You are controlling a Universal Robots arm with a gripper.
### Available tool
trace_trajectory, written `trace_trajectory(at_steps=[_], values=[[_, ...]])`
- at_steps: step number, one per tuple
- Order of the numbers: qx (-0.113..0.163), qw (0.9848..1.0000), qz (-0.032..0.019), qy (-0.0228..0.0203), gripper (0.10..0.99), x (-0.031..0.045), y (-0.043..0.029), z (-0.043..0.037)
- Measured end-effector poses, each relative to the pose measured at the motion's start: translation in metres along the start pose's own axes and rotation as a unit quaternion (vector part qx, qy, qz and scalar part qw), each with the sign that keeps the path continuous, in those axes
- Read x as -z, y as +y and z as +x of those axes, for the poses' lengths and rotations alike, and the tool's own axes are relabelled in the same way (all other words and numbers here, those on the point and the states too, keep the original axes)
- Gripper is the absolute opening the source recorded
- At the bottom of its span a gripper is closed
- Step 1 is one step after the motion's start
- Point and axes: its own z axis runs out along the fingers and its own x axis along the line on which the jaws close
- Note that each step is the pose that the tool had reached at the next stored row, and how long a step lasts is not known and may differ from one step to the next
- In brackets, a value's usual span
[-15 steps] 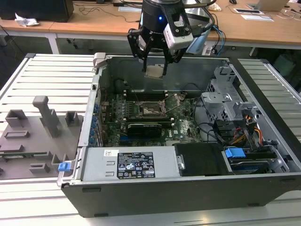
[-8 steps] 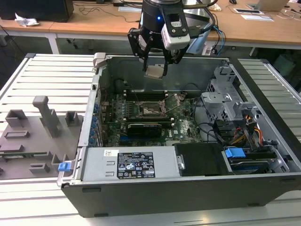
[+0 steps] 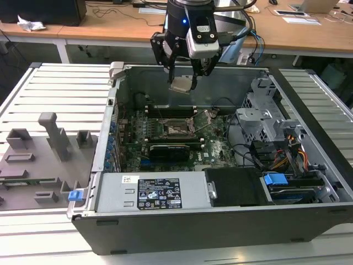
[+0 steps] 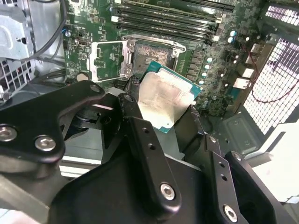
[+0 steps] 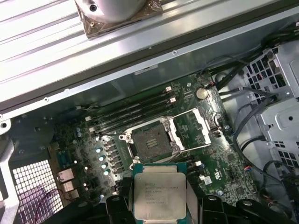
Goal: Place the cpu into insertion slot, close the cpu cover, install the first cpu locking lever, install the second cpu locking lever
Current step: 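Place the cpu into insertion slot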
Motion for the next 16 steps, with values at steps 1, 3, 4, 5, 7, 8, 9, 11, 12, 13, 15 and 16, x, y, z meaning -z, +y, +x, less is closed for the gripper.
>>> trace_trajectory(at_steps=[1, 3, 4, 5, 7, 8, 9, 11, 12, 13, 15, 16], values=[[-0.006, 1.0, -0.0001, -0.0006, 0.541, -0.0003, 0.0, 0.0], [-0.021, 0.9998, -0.0002, -0.0019, 0.541, -0.0009, -0.0001, 0.0], [-0.03, 0.9995, -0.0003, -0.0027, 0.541, -0.0013, -0.0001, 0.0], [-0.037, 0.9993, -0.0003, -0.0034, 0.541, -0.0017, -0.0002, 0.0], [-0.066, 0.9978, -0.0007, -0.0058, 0.541, -0.0028, -0.0003, -0.0001], [-0.077, 0.997, -0.0009, -0.0068, 0.541, -0.0032, -0.0003, -0.0001], [-0.085, 0.9964, -0.0011, -0.0075, 0.541, -0.0035, -0.0003, -0.0001], [-0.108, 0.9941, -0.0014, -0.0096, 0.541, -0.0042, -0.0004, -0.0001], [-0.116, 0.9932, -0.0015, -0.0102, 0.541, -0.0044, -0.0004, -0.0001], [-0.123, 0.9923, -0.0016, -0.011, 0.541, -0.0047, -0.0004, -0.0001], [-0.137, 0.9904, -0.0017, -0.0122, 0.541, -0.0058, -0.0005, -0.0002], [-0.14, 0.9901, -0.0017, -0.0124, 0.541, -0.0065, -0.0006, -0.0002]])
